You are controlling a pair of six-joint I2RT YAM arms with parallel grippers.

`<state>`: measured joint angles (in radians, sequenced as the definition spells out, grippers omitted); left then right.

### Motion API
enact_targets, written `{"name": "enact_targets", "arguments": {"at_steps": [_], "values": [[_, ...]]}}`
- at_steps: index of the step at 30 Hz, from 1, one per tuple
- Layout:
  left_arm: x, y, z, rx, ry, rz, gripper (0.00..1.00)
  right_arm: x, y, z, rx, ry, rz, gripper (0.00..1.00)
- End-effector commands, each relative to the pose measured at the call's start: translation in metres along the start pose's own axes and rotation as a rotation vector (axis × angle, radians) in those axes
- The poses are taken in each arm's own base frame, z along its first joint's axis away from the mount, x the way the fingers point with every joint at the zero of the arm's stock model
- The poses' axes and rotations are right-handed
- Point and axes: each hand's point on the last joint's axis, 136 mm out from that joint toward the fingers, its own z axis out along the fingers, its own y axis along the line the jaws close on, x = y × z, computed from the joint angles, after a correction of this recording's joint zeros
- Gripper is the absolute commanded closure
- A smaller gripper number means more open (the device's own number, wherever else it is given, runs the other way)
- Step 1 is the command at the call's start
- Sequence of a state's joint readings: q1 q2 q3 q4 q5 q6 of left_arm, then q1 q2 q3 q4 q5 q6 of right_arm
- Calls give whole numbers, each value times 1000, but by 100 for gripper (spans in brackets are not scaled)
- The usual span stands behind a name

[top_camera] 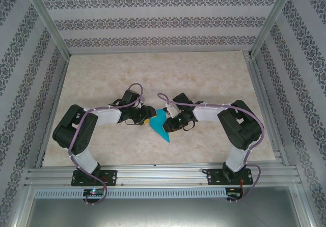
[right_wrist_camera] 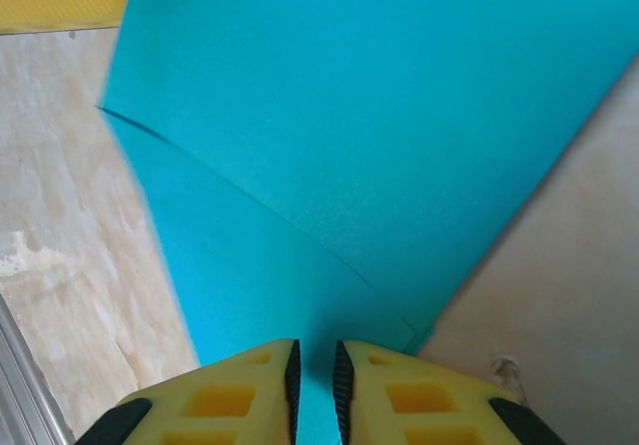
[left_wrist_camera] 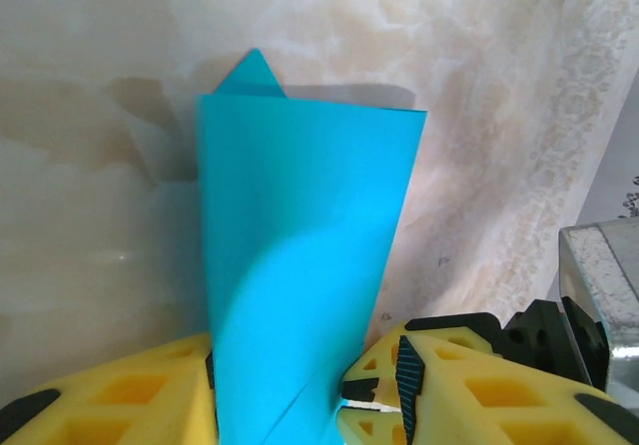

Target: Fold a paper plane with a square sheet of paper (pick it up from the middle)

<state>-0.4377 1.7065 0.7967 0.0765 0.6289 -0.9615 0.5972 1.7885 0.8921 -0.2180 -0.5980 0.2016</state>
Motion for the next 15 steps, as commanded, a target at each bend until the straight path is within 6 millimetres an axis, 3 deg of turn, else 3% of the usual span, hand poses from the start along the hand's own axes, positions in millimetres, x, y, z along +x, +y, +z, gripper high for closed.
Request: {"name": "enact_targets", "arguments": {"at_steps": [1,7,15], "values": [[2,-8,3,35,3,3,51,18,-32,4,107,33,54,78],[1,-5,8,38,11,-20,59,16,-32,3,108,24,56,77],[-2,-7,3,34,-8,-14,87,-3,-20,-19,57,-100,70,74]]}}
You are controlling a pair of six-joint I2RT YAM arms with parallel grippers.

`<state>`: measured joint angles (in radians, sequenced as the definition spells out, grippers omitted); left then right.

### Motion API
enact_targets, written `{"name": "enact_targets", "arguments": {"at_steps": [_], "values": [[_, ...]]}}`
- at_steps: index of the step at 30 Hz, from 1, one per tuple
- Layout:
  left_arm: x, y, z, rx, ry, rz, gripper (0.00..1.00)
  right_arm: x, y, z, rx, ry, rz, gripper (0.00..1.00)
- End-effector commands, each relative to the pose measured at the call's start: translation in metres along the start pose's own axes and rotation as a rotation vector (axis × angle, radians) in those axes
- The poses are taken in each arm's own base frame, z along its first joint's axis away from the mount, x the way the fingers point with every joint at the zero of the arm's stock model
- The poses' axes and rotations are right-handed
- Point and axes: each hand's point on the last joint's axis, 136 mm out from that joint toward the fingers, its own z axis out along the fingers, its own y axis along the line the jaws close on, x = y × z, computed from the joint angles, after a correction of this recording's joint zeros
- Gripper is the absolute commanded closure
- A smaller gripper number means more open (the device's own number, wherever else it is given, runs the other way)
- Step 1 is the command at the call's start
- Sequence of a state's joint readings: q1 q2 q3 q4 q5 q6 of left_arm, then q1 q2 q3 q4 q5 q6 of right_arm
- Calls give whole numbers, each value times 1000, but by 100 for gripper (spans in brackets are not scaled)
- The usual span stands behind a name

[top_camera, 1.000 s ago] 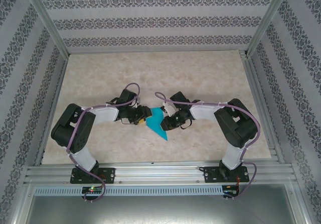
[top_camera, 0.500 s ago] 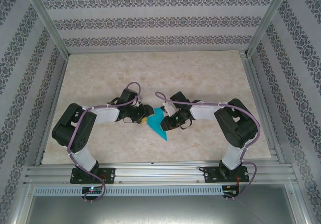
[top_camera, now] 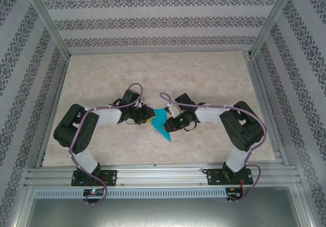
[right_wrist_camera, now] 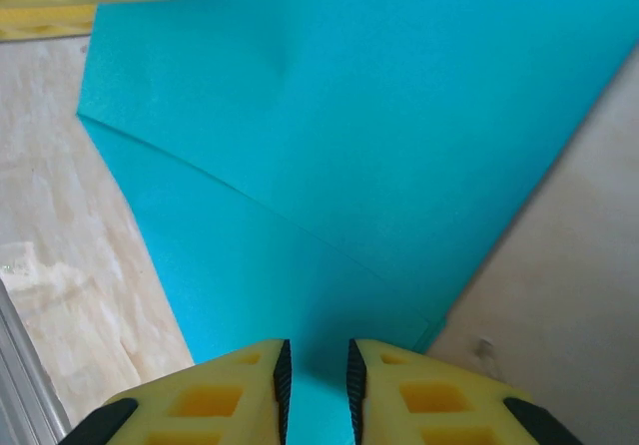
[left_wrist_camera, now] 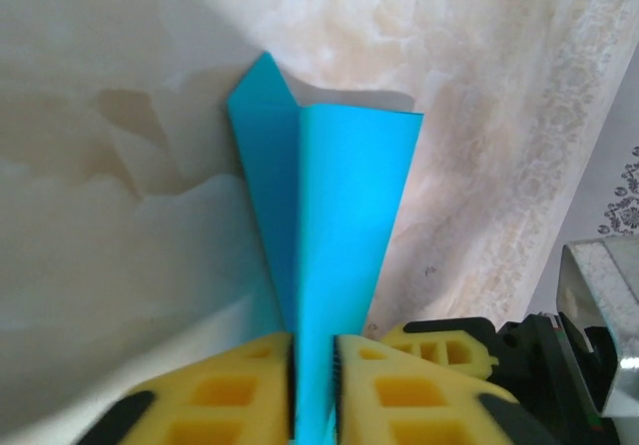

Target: Fold a paper plane with a square sheet of paper (pick it up from the middle)

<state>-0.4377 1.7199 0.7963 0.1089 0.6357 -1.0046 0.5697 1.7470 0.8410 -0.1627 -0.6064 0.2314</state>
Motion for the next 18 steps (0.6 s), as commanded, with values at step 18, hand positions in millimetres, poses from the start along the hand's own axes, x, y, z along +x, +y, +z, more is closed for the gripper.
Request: {"name": "enact_targets", "arguments": {"at_steps": [18], "values": [[-7,-16,-19,15,-71,-3,97,-24,39,-39,504,-487,-448,62]]}}
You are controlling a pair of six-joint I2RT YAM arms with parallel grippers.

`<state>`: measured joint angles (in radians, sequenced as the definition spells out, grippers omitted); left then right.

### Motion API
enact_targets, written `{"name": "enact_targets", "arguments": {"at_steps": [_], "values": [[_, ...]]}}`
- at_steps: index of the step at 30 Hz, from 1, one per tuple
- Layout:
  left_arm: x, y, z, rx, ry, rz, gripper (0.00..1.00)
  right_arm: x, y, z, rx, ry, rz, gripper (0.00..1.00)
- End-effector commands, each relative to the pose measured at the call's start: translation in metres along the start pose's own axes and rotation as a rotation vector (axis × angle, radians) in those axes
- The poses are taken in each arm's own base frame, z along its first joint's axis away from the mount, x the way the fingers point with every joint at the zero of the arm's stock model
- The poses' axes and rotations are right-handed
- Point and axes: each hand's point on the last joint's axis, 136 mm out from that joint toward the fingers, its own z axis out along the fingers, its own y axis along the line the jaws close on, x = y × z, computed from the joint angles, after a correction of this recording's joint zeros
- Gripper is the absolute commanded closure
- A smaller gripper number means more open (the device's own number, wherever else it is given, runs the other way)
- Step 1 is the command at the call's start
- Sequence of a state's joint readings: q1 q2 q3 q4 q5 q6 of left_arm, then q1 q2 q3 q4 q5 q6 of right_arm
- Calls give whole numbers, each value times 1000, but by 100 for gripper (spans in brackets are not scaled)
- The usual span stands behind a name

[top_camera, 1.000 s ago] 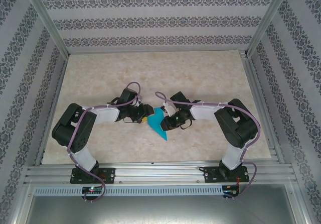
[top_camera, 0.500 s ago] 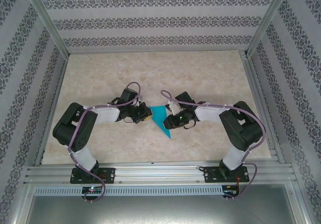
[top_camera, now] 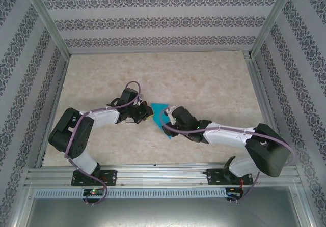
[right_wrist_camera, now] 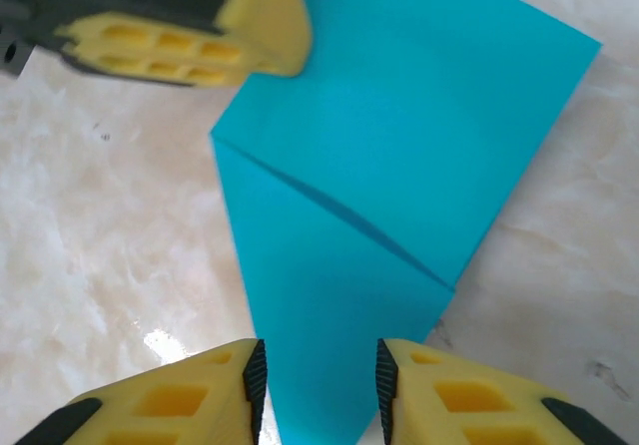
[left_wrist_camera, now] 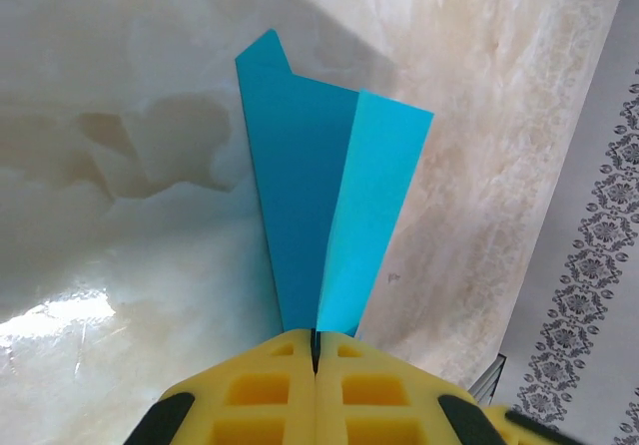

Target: Fold a paper plane with a square sheet of paper (pick it up from the middle)

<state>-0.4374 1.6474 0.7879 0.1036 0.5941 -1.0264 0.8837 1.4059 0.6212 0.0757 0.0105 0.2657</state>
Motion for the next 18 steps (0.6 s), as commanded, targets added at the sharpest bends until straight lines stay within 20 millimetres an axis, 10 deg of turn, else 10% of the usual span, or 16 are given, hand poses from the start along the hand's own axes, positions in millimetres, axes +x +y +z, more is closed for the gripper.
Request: {"name": "enact_targets", "arguments": {"at_steps": [1,18], "values": [[-1,-2,-3,-6,-9,-13,96,-18,1,1,159,-125,-193,62],[-1,1,-4,-15,1,-14,96,6,8,37,413,-63,-494,60]]}}
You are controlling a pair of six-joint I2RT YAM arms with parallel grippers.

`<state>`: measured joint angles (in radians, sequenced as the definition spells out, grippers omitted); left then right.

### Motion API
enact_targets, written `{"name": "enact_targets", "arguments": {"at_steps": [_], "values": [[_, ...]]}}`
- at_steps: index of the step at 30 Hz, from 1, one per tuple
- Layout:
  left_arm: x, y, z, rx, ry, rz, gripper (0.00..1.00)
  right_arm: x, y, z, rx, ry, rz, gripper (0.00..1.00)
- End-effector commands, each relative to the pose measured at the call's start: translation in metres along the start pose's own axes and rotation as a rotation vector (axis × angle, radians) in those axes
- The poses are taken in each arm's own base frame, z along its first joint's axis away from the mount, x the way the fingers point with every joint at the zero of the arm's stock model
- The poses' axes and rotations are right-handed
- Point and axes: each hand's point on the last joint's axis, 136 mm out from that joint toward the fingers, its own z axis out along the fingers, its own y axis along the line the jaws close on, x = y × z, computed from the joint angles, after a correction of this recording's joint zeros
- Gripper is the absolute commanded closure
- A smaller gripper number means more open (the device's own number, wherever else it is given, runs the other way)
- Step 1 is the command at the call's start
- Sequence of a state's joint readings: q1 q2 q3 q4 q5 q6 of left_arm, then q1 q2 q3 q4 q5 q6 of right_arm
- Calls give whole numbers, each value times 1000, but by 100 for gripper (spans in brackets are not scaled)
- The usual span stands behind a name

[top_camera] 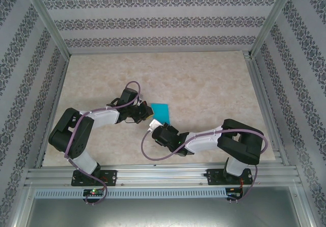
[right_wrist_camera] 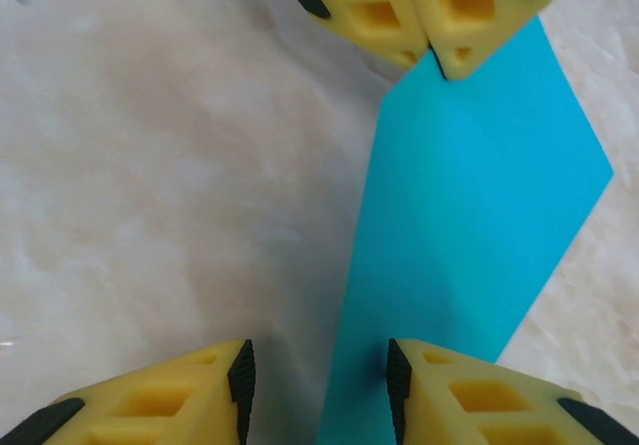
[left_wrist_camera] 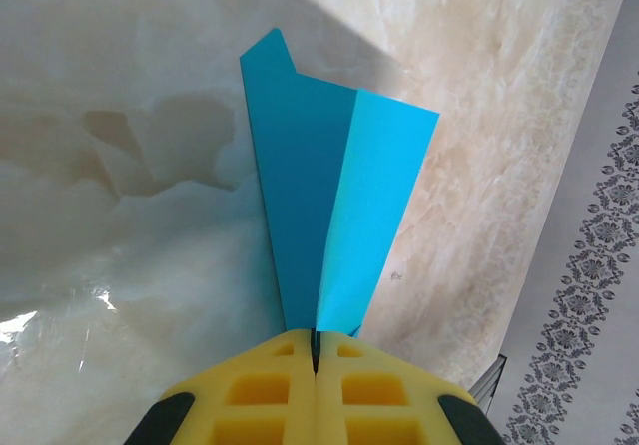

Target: Fold a paper plane with a square sheet of paper (pick it up from the middle)

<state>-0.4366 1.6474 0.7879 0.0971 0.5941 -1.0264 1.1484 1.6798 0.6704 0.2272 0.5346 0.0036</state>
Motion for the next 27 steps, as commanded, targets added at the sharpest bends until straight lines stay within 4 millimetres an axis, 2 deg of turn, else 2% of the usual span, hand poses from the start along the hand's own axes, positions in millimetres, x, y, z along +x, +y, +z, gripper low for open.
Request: {"name": "enact_targets", "arguments": {"at_steps": [1,10,20,27], "values": [[-3,0,-4,-10,-5,-12,96,-5,-8,1,72,-19,-24,62],[-3,1,-6,-14,-4,-15,95,2,-8,3,76,-6,-36,74],[-1,0,-8,-16,-3,-12,95,6,-8,5,86,4,-49,75],[0,2,-9,-21,-2,-14,94,5,-7,7,86,6,-51,80]]}}
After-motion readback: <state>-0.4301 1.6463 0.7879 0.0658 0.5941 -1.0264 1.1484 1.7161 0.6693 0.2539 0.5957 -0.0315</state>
